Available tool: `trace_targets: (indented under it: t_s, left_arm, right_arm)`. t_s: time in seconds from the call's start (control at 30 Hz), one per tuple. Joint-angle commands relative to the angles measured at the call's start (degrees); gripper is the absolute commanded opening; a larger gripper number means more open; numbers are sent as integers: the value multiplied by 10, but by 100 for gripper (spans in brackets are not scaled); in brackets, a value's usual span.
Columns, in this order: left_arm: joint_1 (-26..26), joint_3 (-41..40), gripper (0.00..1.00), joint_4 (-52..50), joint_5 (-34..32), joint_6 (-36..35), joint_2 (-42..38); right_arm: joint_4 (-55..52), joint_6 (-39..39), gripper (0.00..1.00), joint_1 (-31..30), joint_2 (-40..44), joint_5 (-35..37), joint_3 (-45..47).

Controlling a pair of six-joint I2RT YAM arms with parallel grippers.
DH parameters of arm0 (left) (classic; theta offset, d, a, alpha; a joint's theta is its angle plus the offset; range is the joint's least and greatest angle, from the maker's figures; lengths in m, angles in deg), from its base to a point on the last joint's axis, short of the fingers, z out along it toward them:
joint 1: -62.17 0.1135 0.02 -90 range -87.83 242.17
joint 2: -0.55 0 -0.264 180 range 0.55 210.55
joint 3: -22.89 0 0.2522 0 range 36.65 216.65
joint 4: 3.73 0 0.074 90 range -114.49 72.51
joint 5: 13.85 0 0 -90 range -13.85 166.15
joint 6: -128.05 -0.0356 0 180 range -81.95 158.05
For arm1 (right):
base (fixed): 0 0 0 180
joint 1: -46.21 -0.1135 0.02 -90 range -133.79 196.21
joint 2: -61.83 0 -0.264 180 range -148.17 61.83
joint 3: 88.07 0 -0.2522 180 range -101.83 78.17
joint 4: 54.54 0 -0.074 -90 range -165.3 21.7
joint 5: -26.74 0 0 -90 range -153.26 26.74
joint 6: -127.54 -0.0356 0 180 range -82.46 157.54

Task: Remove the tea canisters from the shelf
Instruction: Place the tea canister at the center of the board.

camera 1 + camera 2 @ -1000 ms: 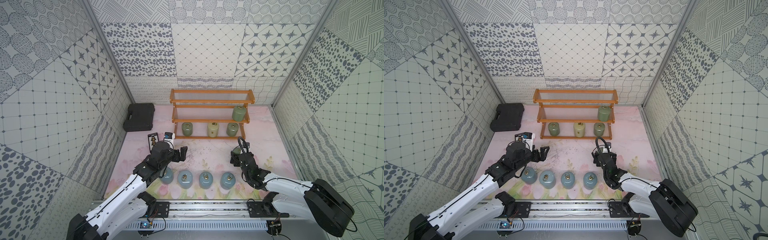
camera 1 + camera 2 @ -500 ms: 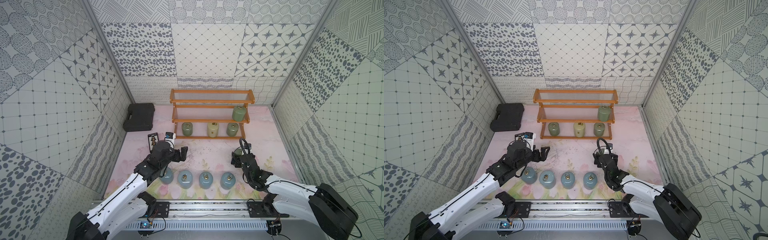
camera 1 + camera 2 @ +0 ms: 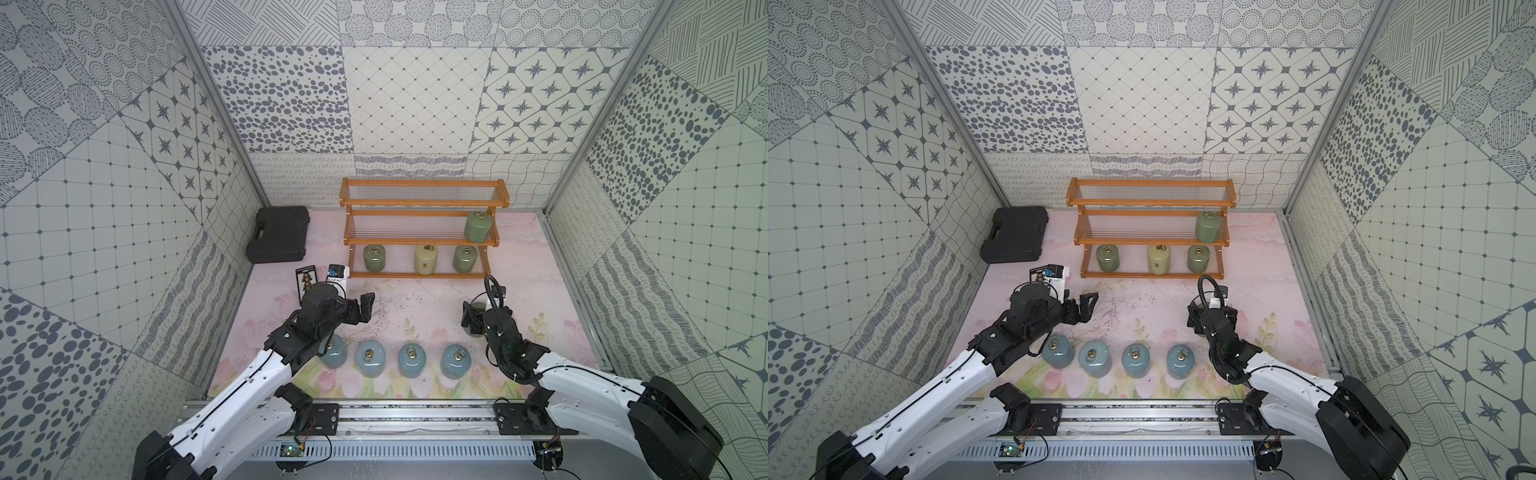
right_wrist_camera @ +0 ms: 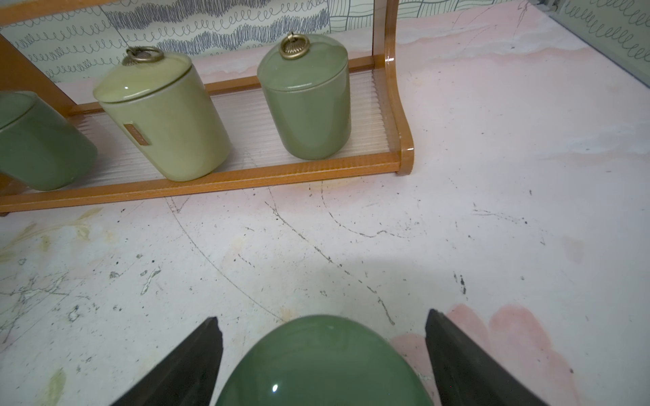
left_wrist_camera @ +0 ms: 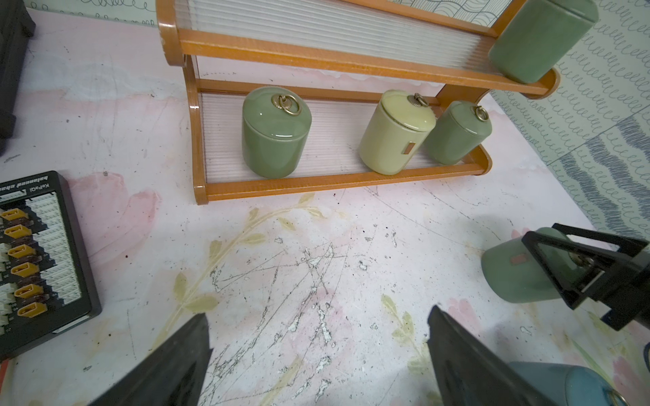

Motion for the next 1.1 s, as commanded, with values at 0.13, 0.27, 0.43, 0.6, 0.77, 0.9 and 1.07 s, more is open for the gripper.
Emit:
trace_targets:
  t_s: [0.13,0.27,0.43,0.6,0.77,0.9,1.07]
  left_arm:
    - [0,-3,100,1,-12,-13,-2]
    - [1,-1,100,2,-13,-19,7]
    - [0,0,100,10,-14,-24,22]
    - [1,2,100,19,-12,-25,37]
    - [1,2,100,35,-13,-29,55]
    - [2,8,100,41,-8,-30,71]
    - [1,12,100,45,-3,-36,84]
  right_arm:
    - [-153,-38,97,0,28,-32,-87]
    - [-219,-40,97,11,32,-62,-124]
    - [-298,-15,98,62,21,-145,-183]
    - [-387,31,98,93,-18,-202,-251]
    - [-445,61,97,103,-73,-264,-303]
    - [-478,70,91,109,-114,-275,-331]
    - [-512,69,85,111,-136,-274,-348]
